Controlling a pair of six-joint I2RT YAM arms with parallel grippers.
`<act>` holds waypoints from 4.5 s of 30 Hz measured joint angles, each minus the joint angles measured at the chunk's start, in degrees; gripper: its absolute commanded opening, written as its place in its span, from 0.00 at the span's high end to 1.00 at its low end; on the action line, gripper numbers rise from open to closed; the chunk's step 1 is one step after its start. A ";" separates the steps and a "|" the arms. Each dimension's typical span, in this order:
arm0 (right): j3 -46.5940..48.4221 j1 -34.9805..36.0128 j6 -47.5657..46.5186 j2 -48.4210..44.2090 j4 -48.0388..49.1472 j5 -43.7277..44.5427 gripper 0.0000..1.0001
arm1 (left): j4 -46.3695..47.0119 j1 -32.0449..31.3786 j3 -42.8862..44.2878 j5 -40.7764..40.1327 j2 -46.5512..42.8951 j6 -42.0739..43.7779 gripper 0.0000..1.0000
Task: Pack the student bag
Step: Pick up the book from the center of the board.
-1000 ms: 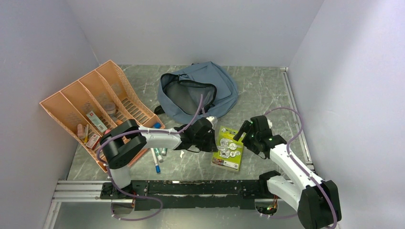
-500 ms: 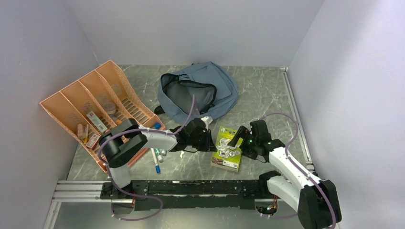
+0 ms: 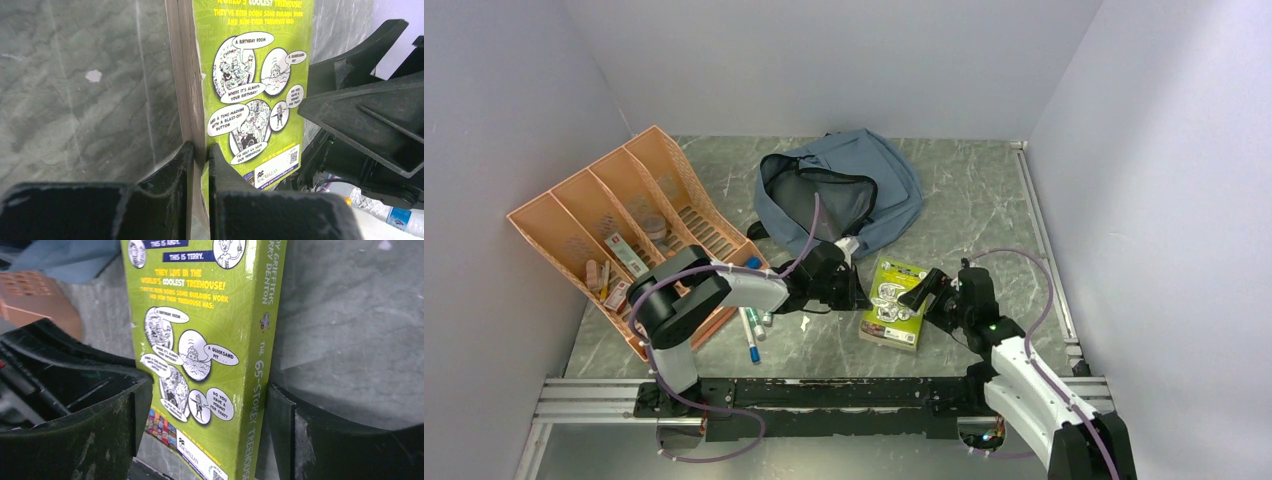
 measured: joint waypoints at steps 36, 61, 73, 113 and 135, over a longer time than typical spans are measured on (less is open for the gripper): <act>18.97 0.68 -8.26 -6.34 -15.17 7.82 1.00 | -25.83 1.46 10.10 -10.23 -10.49 9.53 0.45; 32.94 8.81 -44.17 12.00 10.49 -18.58 1.00 | -32.94 2.58 18.23 -15.76 -48.41 59.45 0.45; 34.21 8.81 -79.80 9.22 -2.89 -24.09 1.00 | -35.80 2.58 17.99 -6.08 -52.30 73.07 0.03; 47.98 9.31 -109.18 11.19 -26.40 -35.98 1.00 | -40.00 2.58 18.01 13.03 -40.72 79.97 0.40; 52.87 13.27 -106.07 15.21 -30.34 -29.33 1.00 | -41.38 2.58 18.60 12.90 -39.04 80.59 0.34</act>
